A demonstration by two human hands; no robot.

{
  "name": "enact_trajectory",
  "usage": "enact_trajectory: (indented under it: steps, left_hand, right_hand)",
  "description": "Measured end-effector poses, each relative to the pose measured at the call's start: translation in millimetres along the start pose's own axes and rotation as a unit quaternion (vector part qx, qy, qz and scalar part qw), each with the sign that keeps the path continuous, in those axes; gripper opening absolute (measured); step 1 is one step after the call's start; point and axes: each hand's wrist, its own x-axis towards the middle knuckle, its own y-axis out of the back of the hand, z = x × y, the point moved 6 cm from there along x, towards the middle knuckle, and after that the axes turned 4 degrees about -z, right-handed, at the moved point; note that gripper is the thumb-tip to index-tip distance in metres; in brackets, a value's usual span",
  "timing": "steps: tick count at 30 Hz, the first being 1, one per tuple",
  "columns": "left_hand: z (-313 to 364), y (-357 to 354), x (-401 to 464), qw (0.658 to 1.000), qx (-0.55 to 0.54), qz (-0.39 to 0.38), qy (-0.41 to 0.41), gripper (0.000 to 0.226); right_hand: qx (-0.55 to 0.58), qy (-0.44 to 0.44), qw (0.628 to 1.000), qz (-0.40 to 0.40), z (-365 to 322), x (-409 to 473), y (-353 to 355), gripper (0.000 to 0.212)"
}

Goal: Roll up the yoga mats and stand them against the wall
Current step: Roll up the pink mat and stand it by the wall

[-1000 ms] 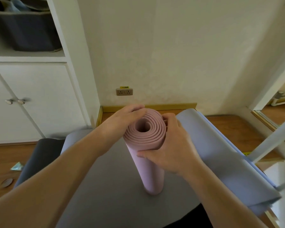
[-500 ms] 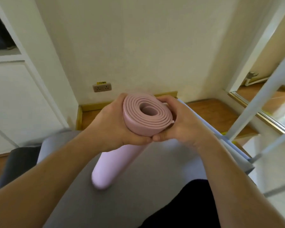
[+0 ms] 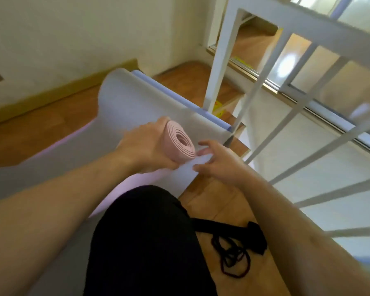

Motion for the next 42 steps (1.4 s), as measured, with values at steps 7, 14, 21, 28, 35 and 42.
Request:
enact_trajectory:
  steps: [7, 14, 21, 28, 35, 42]
  left_hand:
    - [3, -76, 36, 0.997, 0.016, -0.056, -0.046, 0.081]
    - [0, -108, 58, 0.993, 0.003, -0.095, -0.074, 0.085]
    - [-5, -105, 51, 0.992, 0.0, -0.099, -0.083, 0.087]
    - [1, -78, 34, 0.992, -0.025, -0.091, -0.08, 0.089]
    - [5, -51, 7, 0.993, -0.022, -0.073, -0.09, 0.091]
    - [-4, -18, -14, 0.996, -0.045, -0.046, -0.065, 0.097]
  right_hand:
    - [0.024, -0.244, 0.969, 0.006, 197, -16, -90, 0.011]
    - [0.016, -0.425, 0.905, 0.002, 277, -57, -176, 0.037]
    - [0.019, -0.414, 0.907, 0.074, 270, -46, -187, 0.025]
    - [0.117, -0.41, 0.898, 0.112, 271, -71, -172, 0.009]
    - [0.277, -0.388, 0.86, 0.181, 269, -89, -153, 0.006]
    - [0.403, -0.362, 0.812, 0.218, 261, -104, -136, 0.009]
